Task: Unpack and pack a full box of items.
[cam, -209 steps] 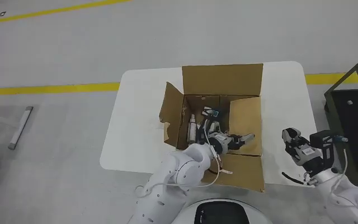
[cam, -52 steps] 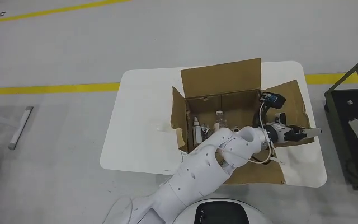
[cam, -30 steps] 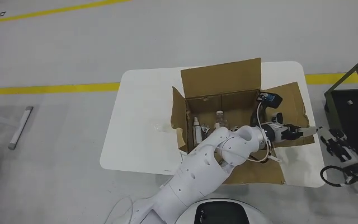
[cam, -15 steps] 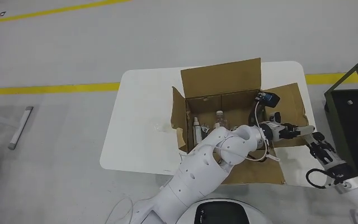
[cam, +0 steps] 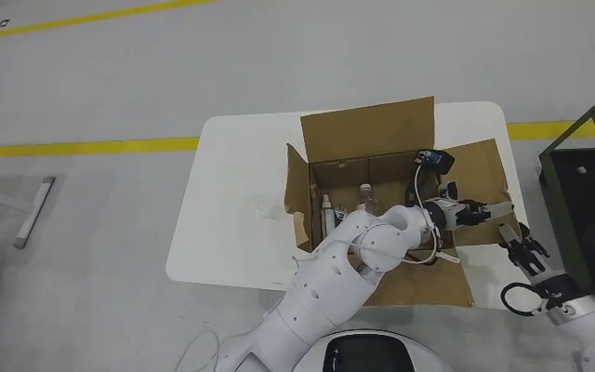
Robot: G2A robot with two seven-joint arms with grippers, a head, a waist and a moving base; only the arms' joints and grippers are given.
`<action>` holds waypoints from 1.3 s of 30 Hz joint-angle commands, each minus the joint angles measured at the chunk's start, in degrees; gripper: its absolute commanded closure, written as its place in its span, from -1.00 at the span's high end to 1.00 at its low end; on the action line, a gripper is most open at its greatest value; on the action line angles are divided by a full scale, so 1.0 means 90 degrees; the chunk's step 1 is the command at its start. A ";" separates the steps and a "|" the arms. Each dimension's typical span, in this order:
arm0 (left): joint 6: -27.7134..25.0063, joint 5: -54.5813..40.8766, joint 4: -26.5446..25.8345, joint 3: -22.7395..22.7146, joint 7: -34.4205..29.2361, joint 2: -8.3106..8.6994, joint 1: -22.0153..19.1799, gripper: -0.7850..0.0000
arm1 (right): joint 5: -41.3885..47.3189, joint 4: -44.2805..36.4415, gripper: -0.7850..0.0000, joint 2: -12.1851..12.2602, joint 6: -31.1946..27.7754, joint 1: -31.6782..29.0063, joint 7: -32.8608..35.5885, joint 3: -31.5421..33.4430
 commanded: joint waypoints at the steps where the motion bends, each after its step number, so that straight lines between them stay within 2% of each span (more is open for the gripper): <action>1: 0.0034 0.0124 -0.0128 -0.0116 -0.0021 0.0045 0.0068 1.00 | -0.0002 -0.0050 -1.00 -0.0009 0.0048 -0.0060 -0.0045 -0.0004; 6: 0.0105 0.0501 -0.0636 -0.0511 -0.0244 0.0225 0.0401 1.00 | 0.0049 -0.0330 -1.00 -0.0038 0.0189 -0.0306 -0.0127 0.0016; 12: 0.0365 0.1054 -0.1599 -0.1111 -0.0646 0.0495 0.1067 1.00 | 0.0021 -0.0681 -1.00 -0.0079 0.0298 -0.0669 -0.0350 0.0099; 15: 0.0358 0.1428 -0.1963 -0.1266 -0.0875 0.0590 0.1242 1.00 | 0.0079 -0.0825 -1.00 -0.0108 0.0302 -0.0845 -0.0457 0.0024; 28: 0.0358 0.1428 -0.1963 -0.1266 -0.0875 0.0590 0.1242 1.00 | -0.0160 -0.0594 -1.00 -0.0174 0.0102 -0.0955 -0.0751 -0.0400; 39: 0.0358 0.1428 -0.1963 -0.1266 -0.0875 0.0590 0.1242 1.00 | -0.0076 -0.0426 -1.00 -0.0211 0.0209 -0.0879 -0.0796 -0.0537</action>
